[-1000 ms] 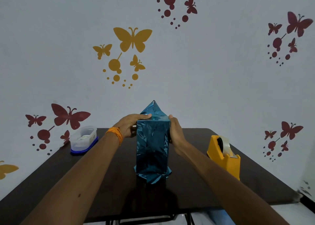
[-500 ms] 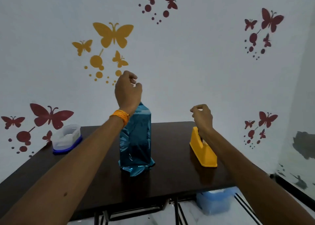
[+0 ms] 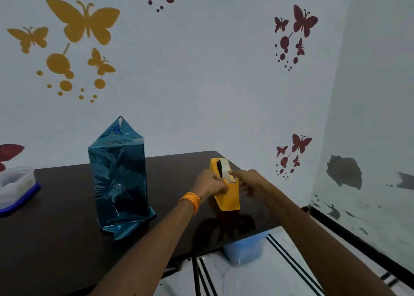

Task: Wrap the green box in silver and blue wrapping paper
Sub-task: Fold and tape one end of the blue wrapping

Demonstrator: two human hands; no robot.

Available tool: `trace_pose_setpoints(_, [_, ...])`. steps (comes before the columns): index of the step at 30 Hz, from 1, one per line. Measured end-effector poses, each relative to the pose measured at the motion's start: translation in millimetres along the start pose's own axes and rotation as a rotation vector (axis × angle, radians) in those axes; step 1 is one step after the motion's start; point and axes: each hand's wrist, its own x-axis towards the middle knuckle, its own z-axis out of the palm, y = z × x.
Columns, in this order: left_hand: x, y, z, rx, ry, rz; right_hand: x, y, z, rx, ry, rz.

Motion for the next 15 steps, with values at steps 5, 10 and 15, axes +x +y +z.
trace_pose_setpoints(5, [-4,-5,1,-0.054,0.023,0.029,3,-5,4,0.054,-0.002,0.019])
trace_pose_setpoints(10, [-6,-5,4,-0.044,0.051,0.019,5,-20,5,0.059,0.067,-0.052])
trace_pose_setpoints(15, [-13,0,5,-0.041,0.079,0.008,-13,-15,5,-0.041,0.161,-0.116])
